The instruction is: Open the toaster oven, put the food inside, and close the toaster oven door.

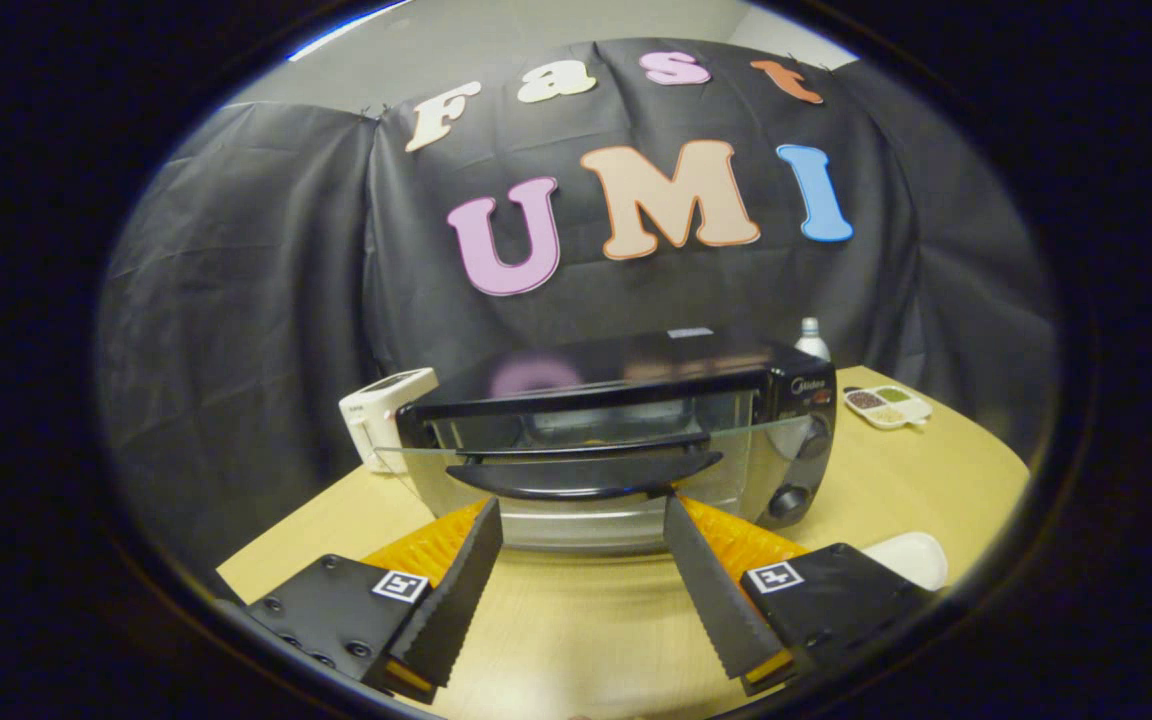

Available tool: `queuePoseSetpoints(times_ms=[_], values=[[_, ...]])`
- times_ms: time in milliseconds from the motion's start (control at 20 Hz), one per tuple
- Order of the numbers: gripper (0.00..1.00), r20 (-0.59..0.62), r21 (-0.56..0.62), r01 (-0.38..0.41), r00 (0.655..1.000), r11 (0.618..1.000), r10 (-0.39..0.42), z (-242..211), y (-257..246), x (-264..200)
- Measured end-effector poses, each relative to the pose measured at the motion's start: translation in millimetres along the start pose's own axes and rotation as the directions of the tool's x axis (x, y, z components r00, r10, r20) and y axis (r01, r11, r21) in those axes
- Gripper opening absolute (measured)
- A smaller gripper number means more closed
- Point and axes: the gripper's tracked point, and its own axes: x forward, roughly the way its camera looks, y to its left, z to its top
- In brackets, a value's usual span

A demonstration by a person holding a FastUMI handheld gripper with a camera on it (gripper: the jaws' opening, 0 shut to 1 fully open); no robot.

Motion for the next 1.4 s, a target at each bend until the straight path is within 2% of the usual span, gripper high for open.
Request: queuePoseSetpoints(times_ms=[300, 750, 1100, 1400], values=[[0.99, 0.013, 0.01, 0.02, 1.0, 1.0, -0.02, 15, -8, 23], [0.99, 0.11, 0.022, 0.016, 0.994, 1.0, -0.019, 64, -22, 1], [0.99, 0.201, -0.03, 0.089, 0.976, 0.996, -0.081, 127, -51, -25], [0.99, 0.228, -0.068, 0.131, 0.967, 0.989, -0.112, 156, -68, -36]])
